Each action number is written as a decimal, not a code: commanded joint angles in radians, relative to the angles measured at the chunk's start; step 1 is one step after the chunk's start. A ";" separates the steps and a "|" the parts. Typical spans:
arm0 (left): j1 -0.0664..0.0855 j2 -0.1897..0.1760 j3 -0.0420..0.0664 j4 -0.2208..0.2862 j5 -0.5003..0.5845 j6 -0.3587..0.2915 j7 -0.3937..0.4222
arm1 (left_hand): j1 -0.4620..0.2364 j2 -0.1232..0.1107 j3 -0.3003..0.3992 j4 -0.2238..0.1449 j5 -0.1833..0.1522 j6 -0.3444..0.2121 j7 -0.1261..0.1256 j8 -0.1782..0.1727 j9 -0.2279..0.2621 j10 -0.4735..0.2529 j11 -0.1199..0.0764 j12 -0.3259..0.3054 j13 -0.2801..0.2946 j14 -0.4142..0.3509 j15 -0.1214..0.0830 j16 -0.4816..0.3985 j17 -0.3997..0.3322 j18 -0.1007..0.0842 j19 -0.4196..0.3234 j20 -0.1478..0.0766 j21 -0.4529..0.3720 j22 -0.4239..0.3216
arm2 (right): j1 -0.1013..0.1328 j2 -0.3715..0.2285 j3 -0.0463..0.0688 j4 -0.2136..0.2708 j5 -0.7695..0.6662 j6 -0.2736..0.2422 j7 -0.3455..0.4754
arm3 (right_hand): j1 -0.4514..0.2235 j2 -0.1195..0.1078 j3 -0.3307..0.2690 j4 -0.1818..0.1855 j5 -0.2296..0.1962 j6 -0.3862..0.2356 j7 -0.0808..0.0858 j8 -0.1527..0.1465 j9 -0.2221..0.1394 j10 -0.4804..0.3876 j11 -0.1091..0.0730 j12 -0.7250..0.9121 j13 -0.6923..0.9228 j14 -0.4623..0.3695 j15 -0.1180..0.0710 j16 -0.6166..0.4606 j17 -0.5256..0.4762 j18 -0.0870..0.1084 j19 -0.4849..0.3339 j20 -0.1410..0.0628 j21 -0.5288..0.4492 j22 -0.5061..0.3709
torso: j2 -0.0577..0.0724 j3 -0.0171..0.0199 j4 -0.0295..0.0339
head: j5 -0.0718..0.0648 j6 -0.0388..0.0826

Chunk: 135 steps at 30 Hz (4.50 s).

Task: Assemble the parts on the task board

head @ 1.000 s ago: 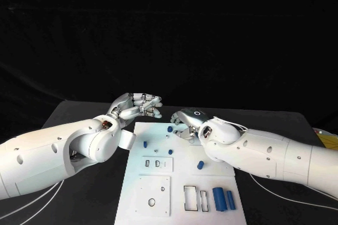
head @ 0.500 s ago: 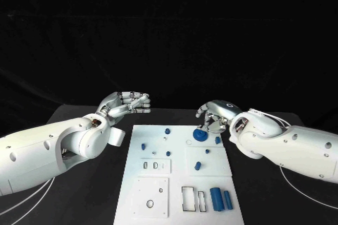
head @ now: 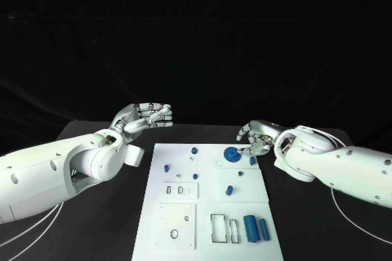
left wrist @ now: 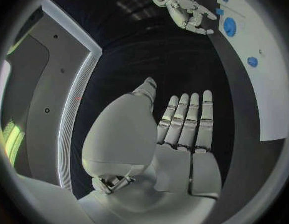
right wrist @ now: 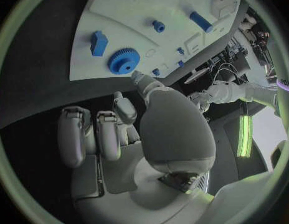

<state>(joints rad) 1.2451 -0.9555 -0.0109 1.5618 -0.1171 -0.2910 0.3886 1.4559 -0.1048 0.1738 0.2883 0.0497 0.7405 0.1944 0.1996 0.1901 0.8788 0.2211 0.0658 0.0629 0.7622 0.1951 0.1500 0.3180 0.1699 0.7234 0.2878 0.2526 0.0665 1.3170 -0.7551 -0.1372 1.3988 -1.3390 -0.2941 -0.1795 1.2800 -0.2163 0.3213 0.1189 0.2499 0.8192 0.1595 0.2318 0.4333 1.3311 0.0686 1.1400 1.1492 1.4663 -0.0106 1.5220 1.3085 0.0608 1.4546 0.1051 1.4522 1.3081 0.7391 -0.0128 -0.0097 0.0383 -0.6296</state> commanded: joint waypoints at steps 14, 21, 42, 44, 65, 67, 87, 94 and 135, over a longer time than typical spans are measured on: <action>0.001 0.000 0.001 0.007 0.012 -0.002 0.022 | 0.008 0.004 -0.005 -0.001 0.001 0.015 0.058 0.007 0.004 -0.001 0.001 -0.002 0.001 0.013 -0.001 -0.004 -0.003 0.002 0.007 0.002 -0.004 0.002 | -0.038 0.062 -0.003 -0.064 0.001 0.011 -0.001 | 0.016 0.007 -0.010 0.019 0.013 -0.013 0.004 0.012 0.013 0.088 0.008 0.201 0.192 0.086 0.015 0.025 0.166 -0.030 0.036 0.005 0.032 0.148 | -0.001 -0.0023 0.0017 | 0.004 -0.014; 0.001 0.000 0.001 0.007 0.013 -0.002 0.021 | 0.009 0.005 -0.005 -0.001 0.001 0.017 0.059 0.007 0.004 0.000 0.000 -0.001 0.001 0.016 -0.002 -0.004 -0.004 0.003 0.009 0.002 -0.003 0.003 | -0.047 0.078 -0.004 -0.080 -0.005 0.016 -0.002 | 0.017 0.009 -0.010 0.021 0.014 -0.012 0.005 0.014 0.014 0.102 0.009 0.228 0.218 0.087 0.016 0.027 0.172 -0.032 0.041 0.007 0.037 0.155 | -0.002 -0.0019 0.0006 | 0.004 -0.015; 0.001 0.001 0.001 0.005 0.013 0.001 0.017 | 0.009 0.006 -0.006 0.000 0.001 0.020 0.060 0.008 0.005 0.001 0.000 -0.001 0.001 0.019 -0.002 -0.004 -0.004 0.003 0.011 0.002 -0.002 0.003 | -0.060 0.093 -0.005 -0.101 -0.013 0.007 -0.007 | 0.048 0.060 0.054 0.014 -0.022 0.032 0.002 0.032 0.021 0.139 0.007 0.297 0.285 0.088 0.015 0.031 0.182 -0.035 0.049 0.007 0.046 0.170 | -0.002 -0.0008 -0.0003 | 0.007 -0.021; 0.001 0.001 0.001 0.004 0.013 0.002 0.016 | 0.010 0.006 -0.006 0.000 0.001 0.023 0.061 0.009 0.005 0.001 0.000 0.000 0.001 0.020 -0.003 -0.003 -0.005 0.003 0.012 0.002 -0.002 0.003 | -0.060 0.093 -0.005 -0.100 -0.024 -0.002 -0.004 | 0.056 0.064 0.070 0.008 -0.023 0.046 -0.002 0.037 0.022 0.146 0.004 0.308 0.296 0.089 0.014 0.031 0.184 -0.035 0.051 0.006 0.048 0.173 | -0.001 -0.0009 -0.0005 | 0.008 -0.021; 0.001 0.007 0.001 -0.002 0.013 0.010 0.014 | 0.010 0.007 -0.006 0.000 0.001 0.023 0.062 0.009 0.006 0.002 -0.001 0.000 0.001 0.022 -0.003 -0.004 -0.005 0.004 0.013 0.002 -0.002 0.003 | -0.061 0.074 -0.005 0.024 -0.220 -0.230 -0.015 | 0.044 0.047 0.143 -0.027 0.017 0.108 -0.025 0.063 0.046 0.186 -0.016 0.361 0.349 0.093 -0.004 0.037 0.207 -0.047 0.081 -0.011 0.080 0.215 | -0.002 -0.0014 0.0009 | 0.005 -0.012; 0.001 0.008 0.001 -0.002 0.013 0.010 0.014 | 0.010 0.007 -0.006 0.000 0.001 0.023 0.062 0.009 0.006 0.002 -0.001 0.000 0.001 0.022 -0.003 -0.004 -0.005 0.004 0.013 0.002 -0.002 0.003 | -0.059 0.082 -0.005 0.042 -0.247 -0.238 -0.025 | 0.044 0.047 0.143 -0.027 0.017 0.108 -0.025 0.063 0.047 0.187 -0.016 0.362 0.350 0.093 -0.004 0.037 0.207 -0.047 0.082 -0.011 0.081 0.217 | -0.002 -0.0009 0.0008 | 0.007 -0.012; 0.001 0.021 0.001 0.006 0.013 0.011 0.014 | 0.011 0.009 -0.006 0.000 0.001 0.027 0.062 0.010 0.006 0.003 -0.001 0.000 0.002 0.024 -0.003 -0.004 -0.007 0.004 0.015 0.002 -0.002 0.003 | -0.082 0.251 -0.017 0.021 -0.311 -0.221 -0.046 | 0.036 0.043 0.149 -0.027 0.014 0.103 -0.023 0.057 0.046 0.186 -0.015 0.360 0.349 0.094 -0.004 0.037 0.208 -0.047 0.082 -0.011 0.081 0.217 | 0.001 -0.0025 0.0018 | 0.012 -0.014; 0.001 0.023 0.001 0.008 0.013 0.009 0.014 | 0.011 0.009 -0.006 0.000 0.001 0.027 0.062 0.010 0.006 0.003 -0.001 0.000 0.002 0.024 -0.003 -0.004 -0.007 0.004 0.015 0.002 -0.002 0.003 | -0.094 0.280 -0.018 -0.008 -0.311 -0.211 -0.045 | 0.031 0.041 0.151 -0.026 0.010 0.100 -0.022 0.054 0.046 0.186 -0.014 0.360 0.348 0.094 -0.004 0.037 0.208 -0.048 0.082 -0.011 0.082 0.218 | 0.002 -0.0010 0.0016 | 0.014 -0.018; 0.002 0.018 0.001 0.016 0.013 0.007 0.012 | 0.011 0.010 -0.007 -0.001 0.001 0.030 0.063 0.011 0.007 0.004 -0.001 0.000 0.002 0.025 -0.003 -0.006 -0.008 0.004 0.017 0.002 -0.002 0.003 | -0.118 0.339 -0.022 -0.101 -0.286 -0.167 -0.036 | -0.055 0.007 0.117 0.005 -0.072 -0.015 0.020 -0.056 0.033 0.137 0.025 0.302 0.292 0.093 0.031 0.038 0.210 -0.045 0.075 0.020 0.073 0.211 | 0.000 0.0007 -0.0010 | 0.017 -0.025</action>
<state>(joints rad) 1.2451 -0.9385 -0.0111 1.5753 -0.1076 -0.2930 0.3926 1.4598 -0.1009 0.1740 0.2883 0.0496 0.7637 0.1999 0.2066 0.1960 0.8792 0.2211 0.0658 0.0632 0.7792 0.1930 0.1500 0.3104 0.1700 0.7347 0.2914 0.2527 0.0687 1.1993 -0.4169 -0.1586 1.2987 -1.6282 -0.4851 -0.2184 1.2341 -0.2079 0.4465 0.1204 0.1830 0.8095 0.1799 0.1803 0.4651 1.4679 0.0872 1.4446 1.3081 1.4664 0.0110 1.5549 1.3073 0.0299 1.4641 0.1168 1.5313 1.3074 0.7387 -0.0123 -0.0107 0.0559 -0.6549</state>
